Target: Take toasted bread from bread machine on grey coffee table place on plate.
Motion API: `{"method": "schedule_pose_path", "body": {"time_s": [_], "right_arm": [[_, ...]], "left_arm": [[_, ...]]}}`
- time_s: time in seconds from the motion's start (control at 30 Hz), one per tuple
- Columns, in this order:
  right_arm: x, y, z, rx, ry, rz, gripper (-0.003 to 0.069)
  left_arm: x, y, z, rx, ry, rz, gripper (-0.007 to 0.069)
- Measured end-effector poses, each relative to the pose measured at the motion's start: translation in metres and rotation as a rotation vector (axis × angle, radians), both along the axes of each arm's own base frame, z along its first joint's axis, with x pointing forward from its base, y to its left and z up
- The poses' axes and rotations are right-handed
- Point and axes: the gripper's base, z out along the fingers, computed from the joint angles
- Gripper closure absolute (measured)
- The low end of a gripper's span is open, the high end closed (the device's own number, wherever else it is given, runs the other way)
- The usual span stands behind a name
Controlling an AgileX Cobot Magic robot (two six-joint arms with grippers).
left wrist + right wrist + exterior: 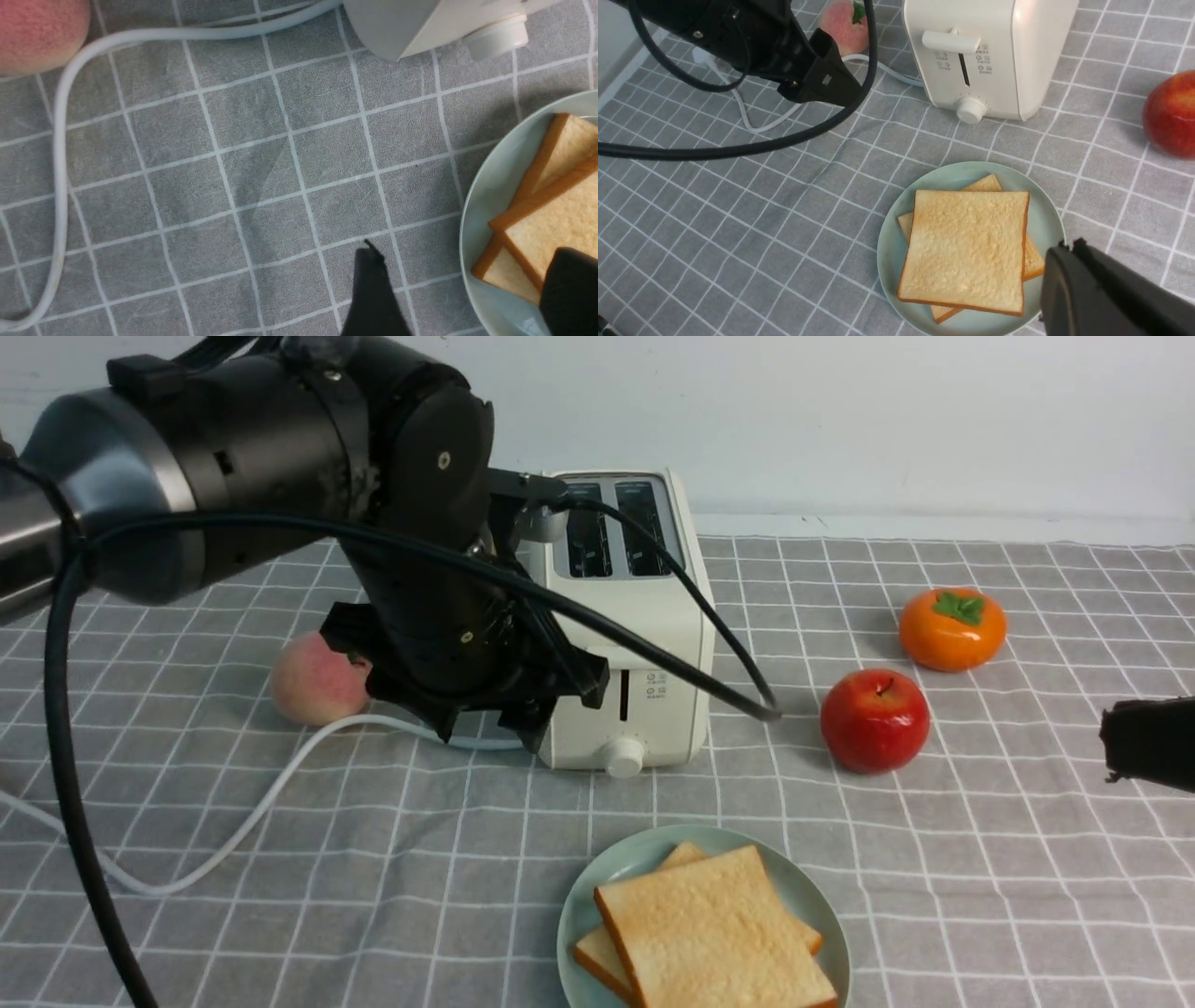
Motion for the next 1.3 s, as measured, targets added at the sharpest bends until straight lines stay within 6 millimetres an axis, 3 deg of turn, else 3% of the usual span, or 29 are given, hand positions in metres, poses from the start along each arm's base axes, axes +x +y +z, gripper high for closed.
{"method": "schedule_pose_path", "body": {"time_s": [0.23, 0.3, 0.5, 0.83, 0.93, 1.03, 1.13, 1.3], "right_arm": [[-0.009, -0.004, -0.004, -0.003, -0.063, -0.048, 0.0673], [-0.015, -0.007, -0.009, 0.007, -0.109, -0.086, 0.0670], [-0.033, -0.016, -0.022, 0.040, -0.243, -0.188, 0.0667], [-0.063, -0.019, -0.026, 0.006, -0.318, -0.173, 0.0667], [-0.068, -0.018, -0.029, -0.013, -0.294, -0.146, 0.0664], [-0.071, -0.016, -0.032, -0.020, -0.262, -0.120, 0.0662], [-0.074, -0.015, -0.041, -0.015, -0.204, -0.103, 0.0659], [-0.074, -0.017, -0.053, -0.025, -0.208, -0.126, 0.0659]], "left_arm": [[-0.009, 0.006, 0.010, 0.003, 0.021, 0.030, 0.0386], [-0.014, 0.010, 0.017, -0.003, 0.015, 0.045, 0.0480], [-0.029, 0.020, 0.041, -0.035, -0.029, 0.057, 0.0638], [-0.083, 0.056, 0.111, -0.169, -0.229, 0.059, 0.0638], [-0.112, 0.075, 0.138, -0.216, -0.327, 0.050, 0.0638], [-0.126, 0.085, 0.147, -0.227, -0.347, 0.051, 0.0638], [-0.156, 0.104, 0.159, -0.243, -0.360, 0.067, 0.0638], [-0.183, 0.122, 0.154, -0.288, -0.360, 0.119, 0.0638]]}}
